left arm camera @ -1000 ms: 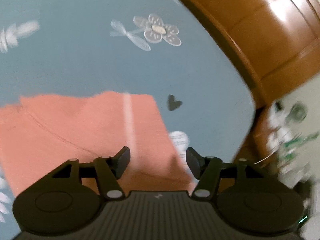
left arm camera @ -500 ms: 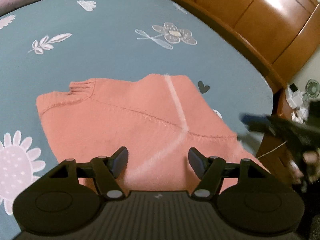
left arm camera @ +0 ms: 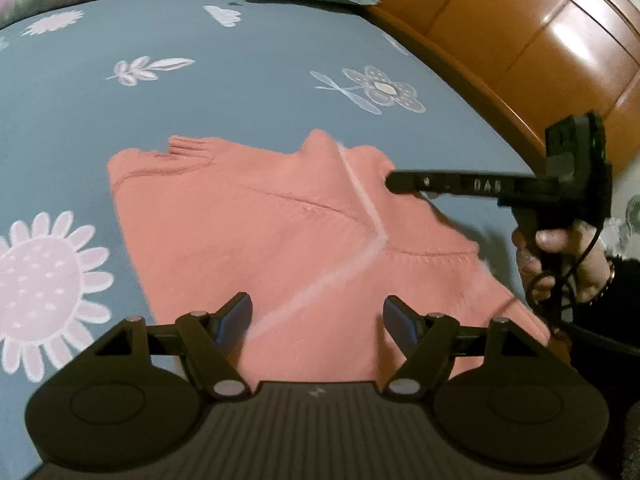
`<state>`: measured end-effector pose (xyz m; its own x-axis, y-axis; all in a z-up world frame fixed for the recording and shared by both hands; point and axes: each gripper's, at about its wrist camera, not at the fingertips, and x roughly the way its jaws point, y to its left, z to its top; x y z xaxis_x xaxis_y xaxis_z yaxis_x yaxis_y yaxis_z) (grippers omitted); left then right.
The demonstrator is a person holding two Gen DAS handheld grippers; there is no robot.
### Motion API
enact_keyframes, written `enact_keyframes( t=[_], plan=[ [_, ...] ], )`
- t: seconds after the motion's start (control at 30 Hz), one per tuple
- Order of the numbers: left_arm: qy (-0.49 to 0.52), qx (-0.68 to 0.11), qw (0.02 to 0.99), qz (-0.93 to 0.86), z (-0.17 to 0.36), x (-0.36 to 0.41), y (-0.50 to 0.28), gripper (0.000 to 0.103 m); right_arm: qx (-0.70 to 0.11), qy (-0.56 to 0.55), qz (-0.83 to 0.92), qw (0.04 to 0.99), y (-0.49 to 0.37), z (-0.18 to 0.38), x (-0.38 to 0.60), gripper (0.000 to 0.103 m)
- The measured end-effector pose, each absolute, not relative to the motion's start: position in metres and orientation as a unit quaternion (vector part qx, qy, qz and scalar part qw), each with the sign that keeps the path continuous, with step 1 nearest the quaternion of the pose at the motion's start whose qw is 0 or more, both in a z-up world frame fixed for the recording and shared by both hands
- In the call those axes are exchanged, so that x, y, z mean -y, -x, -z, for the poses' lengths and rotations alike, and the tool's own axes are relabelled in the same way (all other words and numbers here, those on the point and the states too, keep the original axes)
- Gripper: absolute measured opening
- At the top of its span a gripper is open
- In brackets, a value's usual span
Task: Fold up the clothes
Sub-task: 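Move the open right tool to the sweater's other side edge, then close the right tool on the side edge and fold it over the middle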
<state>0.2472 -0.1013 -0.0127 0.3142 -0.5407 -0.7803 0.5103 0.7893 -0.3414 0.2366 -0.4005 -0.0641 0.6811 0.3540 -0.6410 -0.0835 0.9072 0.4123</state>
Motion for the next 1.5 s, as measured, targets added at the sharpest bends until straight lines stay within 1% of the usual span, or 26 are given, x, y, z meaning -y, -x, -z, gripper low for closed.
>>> enact_keyframes(
  t=[0.1, 0.17, 0.27, 0.33, 0.37, 0.4, 0.47, 0.57, 0.7, 0.73, 0.8, 0.9, 1.0, 1.1, 1.2, 1.33, 1.43, 1.5],
  plan=[
    [0.010, -0.471, 0.819, 0.326, 0.003, 0.105, -0.250, 0.073, -0.385, -0.168, -0.106, 0.901, -0.226, 0.063, 0.403, 0.021],
    [-0.002, -0.455, 0.824, 0.337, 0.001, 0.111, -0.252, 0.073, -0.373, -0.176, -0.093, 0.906, -0.207, 0.054, 0.408, 0.022],
    [-0.014, -0.457, 0.817, 0.351, 0.009, 0.123, -0.259, 0.073, -0.344, -0.184, -0.100, 0.915, -0.174, 0.031, 0.405, 0.024],
    [-0.023, -0.464, 0.812, 0.353, 0.017, 0.130, -0.264, 0.073, -0.337, -0.189, -0.132, 0.913, -0.155, 0.022, 0.396, 0.029],
    [-0.027, -0.461, 0.812, 0.357, 0.019, 0.132, -0.265, 0.075, -0.341, -0.185, -0.145, 0.910, -0.148, 0.021, 0.390, 0.032],
    [-0.031, -0.457, 0.812, 0.361, 0.021, 0.135, -0.266, 0.079, -0.351, -0.176, -0.155, 0.906, -0.142, 0.023, 0.381, 0.035],
    [-0.035, -0.456, 0.809, 0.369, 0.022, 0.140, -0.269, 0.081, -0.384, -0.137, -0.156, 0.900, -0.132, 0.035, 0.364, 0.036],
    [-0.035, -0.454, 0.808, 0.373, 0.021, 0.146, -0.276, 0.082, -0.443, -0.084, -0.101, 0.887, -0.115, 0.059, 0.355, 0.036],
    [-0.023, -0.443, 0.806, 0.392, 0.015, 0.149, -0.276, 0.082, -0.433, -0.158, -0.087, 0.883, -0.089, 0.057, 0.369, 0.035],
    [-0.019, -0.442, 0.804, 0.397, 0.014, 0.149, -0.275, 0.082, -0.428, -0.165, -0.088, 0.884, -0.085, 0.054, 0.369, 0.031],
    [-0.015, -0.447, 0.800, 0.399, 0.018, 0.152, -0.274, 0.082, -0.436, -0.158, -0.085, 0.882, -0.083, 0.055, 0.364, 0.015],
    [-0.016, -0.444, 0.802, 0.399, 0.021, 0.153, -0.270, 0.082, -0.454, -0.137, -0.079, 0.877, -0.081, 0.060, 0.356, 0.015],
    [-0.024, -0.439, 0.804, 0.400, 0.016, 0.153, -0.265, 0.082, -0.457, -0.164, -0.074, 0.871, -0.070, 0.064, 0.362, 0.015],
    [-0.046, -0.426, 0.817, 0.385, 0.007, 0.148, -0.258, 0.082, -0.437, -0.153, -0.066, 0.884, -0.070, 0.051, 0.362, 0.024],
    [-0.047, -0.420, 0.826, 0.373, 0.002, 0.136, -0.254, 0.082, -0.405, -0.113, -0.061, 0.905, -0.085, 0.030, 0.358, 0.024],
    [-0.038, -0.426, 0.833, 0.351, 0.007, 0.120, -0.253, 0.082, -0.376, -0.084, -0.079, 0.920, -0.116, 0.020, 0.350, 0.024],
    [-0.032, -0.433, 0.836, 0.336, 0.015, 0.111, -0.253, 0.083, -0.382, -0.068, -0.097, 0.916, -0.141, 0.033, 0.340, 0.024],
    [-0.030, -0.436, 0.837, 0.330, 0.020, 0.106, -0.253, 0.083, -0.396, -0.048, -0.091, 0.912, -0.150, 0.048, 0.338, 0.021]
  ],
)
